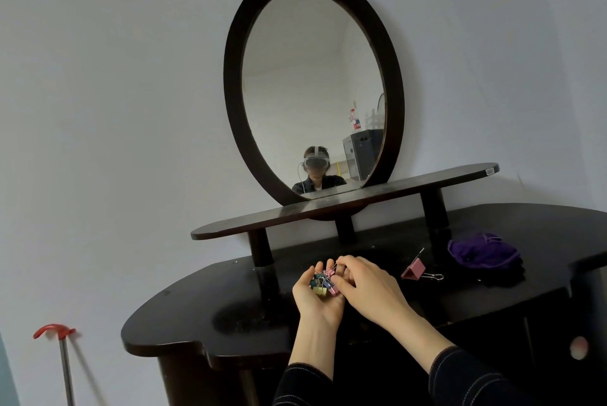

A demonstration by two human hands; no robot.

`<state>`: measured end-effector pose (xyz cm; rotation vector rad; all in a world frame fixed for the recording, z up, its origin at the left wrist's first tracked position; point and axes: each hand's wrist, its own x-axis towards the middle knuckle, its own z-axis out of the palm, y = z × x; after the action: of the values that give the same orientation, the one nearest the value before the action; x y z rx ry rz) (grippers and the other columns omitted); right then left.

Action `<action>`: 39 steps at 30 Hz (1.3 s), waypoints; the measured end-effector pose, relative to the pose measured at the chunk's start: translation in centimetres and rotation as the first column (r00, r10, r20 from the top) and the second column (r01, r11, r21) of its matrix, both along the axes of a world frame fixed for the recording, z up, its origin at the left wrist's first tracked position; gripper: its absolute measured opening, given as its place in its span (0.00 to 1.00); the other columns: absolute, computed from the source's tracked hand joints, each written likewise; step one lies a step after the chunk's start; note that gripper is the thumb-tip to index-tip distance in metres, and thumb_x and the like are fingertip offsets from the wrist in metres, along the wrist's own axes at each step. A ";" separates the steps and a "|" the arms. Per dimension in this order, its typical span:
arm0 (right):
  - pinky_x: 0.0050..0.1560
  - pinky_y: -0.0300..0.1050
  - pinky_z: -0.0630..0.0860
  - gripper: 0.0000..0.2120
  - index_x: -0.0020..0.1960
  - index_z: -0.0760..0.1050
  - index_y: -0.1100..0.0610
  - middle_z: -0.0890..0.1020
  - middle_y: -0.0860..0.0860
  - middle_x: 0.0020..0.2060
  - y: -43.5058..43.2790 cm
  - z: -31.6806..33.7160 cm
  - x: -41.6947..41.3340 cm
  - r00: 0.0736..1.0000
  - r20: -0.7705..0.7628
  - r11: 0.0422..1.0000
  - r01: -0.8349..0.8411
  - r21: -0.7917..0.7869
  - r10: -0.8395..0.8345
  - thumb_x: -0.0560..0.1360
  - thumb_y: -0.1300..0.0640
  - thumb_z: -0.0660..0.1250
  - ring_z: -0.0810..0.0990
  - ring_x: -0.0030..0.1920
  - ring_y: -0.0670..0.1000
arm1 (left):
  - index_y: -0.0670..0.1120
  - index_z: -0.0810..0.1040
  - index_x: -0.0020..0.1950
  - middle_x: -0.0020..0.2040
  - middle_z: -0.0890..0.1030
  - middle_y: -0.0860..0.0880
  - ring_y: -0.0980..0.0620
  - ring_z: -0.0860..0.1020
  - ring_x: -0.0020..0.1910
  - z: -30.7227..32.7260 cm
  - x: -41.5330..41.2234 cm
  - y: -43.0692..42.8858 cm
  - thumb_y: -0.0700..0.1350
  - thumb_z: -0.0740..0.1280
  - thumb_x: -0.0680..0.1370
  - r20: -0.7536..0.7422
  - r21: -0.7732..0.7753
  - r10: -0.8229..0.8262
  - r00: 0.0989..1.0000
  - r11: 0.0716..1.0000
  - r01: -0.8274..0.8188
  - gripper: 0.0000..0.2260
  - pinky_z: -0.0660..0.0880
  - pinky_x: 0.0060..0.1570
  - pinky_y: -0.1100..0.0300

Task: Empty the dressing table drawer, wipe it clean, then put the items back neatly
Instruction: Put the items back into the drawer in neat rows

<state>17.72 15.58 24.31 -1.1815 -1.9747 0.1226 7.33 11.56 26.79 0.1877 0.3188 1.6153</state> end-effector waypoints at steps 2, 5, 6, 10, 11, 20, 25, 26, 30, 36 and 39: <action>0.37 0.32 0.70 0.14 0.63 0.73 0.43 0.79 0.40 0.53 0.2 0.1 0.1 1.000 -0.018 0.999 0.013 -0.033 -0.013 0.80 0.40 0.64 0.78 0.46 0.40 | 0.37 0.74 0.64 0.54 0.77 0.38 0.41 0.78 0.51 -0.1 0.2 -0.2 0.42 0.60 0.82 -0.015 -0.002 -0.011 1.000 1.000 0.011 0.13 0.74 0.59 0.45; 0.38 0.34 0.72 0.12 0.60 0.72 0.42 0.78 0.38 0.47 0.4 0.2 0.3 0.996 -0.085 0.996 0.012 -0.088 -0.019 0.78 0.42 0.67 0.78 0.44 0.39 | 0.37 0.73 0.66 0.58 0.77 0.36 0.39 0.79 0.54 -0.2 0.8 -0.6 0.43 0.61 0.82 -0.052 -0.012 -0.017 0.998 1.000 0.017 0.14 0.75 0.60 0.44; 0.37 0.34 0.72 0.13 0.60 0.71 0.42 0.77 0.37 0.45 0.5 0.2 0.3 0.993 -0.116 0.994 -0.001 -0.107 -0.012 0.78 0.42 0.67 0.78 0.43 0.39 | 0.38 0.73 0.66 0.60 0.77 0.36 0.38 0.79 0.55 -0.2 1.0 -0.8 0.43 0.61 0.82 -0.064 -0.011 -0.016 0.998 1.000 0.015 0.15 0.76 0.57 0.43; 0.39 0.36 0.73 0.14 0.62 0.73 0.41 0.78 0.40 0.41 0.6 0.1 0.5 0.979 -0.199 0.984 -0.071 -0.166 0.037 0.77 0.46 0.68 0.79 0.43 0.40 | 0.38 0.72 0.67 0.58 0.78 0.36 0.37 0.78 0.57 -0.2 1.3 -0.9 0.43 0.61 0.83 -0.062 -0.029 -0.016 0.998 0.999 0.014 0.15 0.73 0.63 0.42; 0.39 0.36 0.74 0.14 0.62 0.73 0.41 0.78 0.40 0.40 0.6 0.2 0.5 0.974 -0.218 0.981 -0.093 -0.169 0.055 0.77 0.46 0.68 0.79 0.43 0.41 | 0.38 0.72 0.67 0.57 0.78 0.36 0.37 0.78 0.58 -0.2 1.3 -0.9 0.43 0.61 0.83 -0.061 -0.036 -0.016 0.998 0.999 0.014 0.16 0.72 0.65 0.43; 0.48 0.50 0.84 0.03 0.49 0.76 0.42 0.82 0.42 0.40 -3.2 0.6 1.8 0.948 -0.289 0.971 -0.186 -0.153 0.136 0.77 0.49 0.70 0.83 0.46 0.43 | 0.39 0.74 0.58 0.49 0.78 0.40 0.43 0.78 0.49 -0.7 3.2 -4.6 0.44 0.59 0.83 -0.089 -0.006 -0.010 0.996 1.000 0.010 0.10 0.75 0.57 0.51; 0.42 0.49 0.82 0.04 0.47 0.75 0.43 0.81 0.38 0.38 -10.0 -1.6 3.5 0.889 -0.443 0.989 -0.145 -0.035 0.114 0.76 0.49 0.70 0.82 0.41 0.41 | 0.39 0.76 0.61 0.56 0.80 0.38 0.42 0.80 0.55 -1.6 5.1 -10.3 0.46 0.60 0.83 -0.153 -0.045 -0.026 0.988 0.999 0.019 0.13 0.76 0.61 0.49; 0.40 0.46 0.82 0.04 0.47 0.74 0.42 0.81 0.36 0.40 -11.5 -2.1 3.8 0.880 -0.460 0.991 -0.135 -0.012 0.115 0.76 0.48 0.70 0.82 0.41 0.40 | 0.38 0.78 0.59 0.54 0.81 0.39 0.43 0.81 0.51 -2.0 5.3 -11.5 0.46 0.61 0.83 -0.144 -0.057 -0.035 0.989 0.998 0.027 0.13 0.78 0.57 0.50; 0.35 0.37 0.81 0.06 0.48 0.73 0.40 0.82 0.35 0.41 -15.7 -5.0 4.9 0.889 -0.443 0.991 -0.135 -0.011 0.117 0.73 0.42 0.67 0.83 0.44 0.37 | 0.39 0.81 0.57 0.49 0.83 0.39 0.44 0.83 0.45 -4.7 5.6 -15.5 0.46 0.64 0.81 -0.084 -0.123 -0.075 0.994 0.990 0.064 0.12 0.83 0.46 0.52; 0.41 0.38 0.83 0.06 0.53 0.77 0.44 0.82 0.40 0.48 -17.0 -12.7 6.8 0.943 -0.308 0.951 -0.203 -0.232 0.126 0.77 0.51 0.71 0.83 0.48 0.40 | 0.34 0.76 0.61 0.51 0.83 0.34 0.38 0.83 0.50 -11.8 5.9 -17.0 0.45 0.61 0.82 0.014 -0.331 -0.120 0.993 0.936 0.118 0.16 0.79 0.54 0.44; 0.44 0.41 0.83 0.04 0.53 0.82 0.50 0.84 0.44 0.47 -16.5 -16.1 7.5 0.902 -0.404 0.856 -0.323 -0.403 0.151 0.79 0.54 0.71 0.83 0.50 0.42 | 0.34 0.73 0.59 0.45 0.83 0.34 0.38 0.82 0.47 -15.7 5.6 -16.7 0.43 0.61 0.81 -0.010 -0.431 -0.149 0.989 0.893 0.130 0.13 0.81 0.51 0.42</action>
<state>25.26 -0.95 8.21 -1.0892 -1.7979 0.9254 12.97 -5.15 11.11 -0.0928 0.6711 1.3622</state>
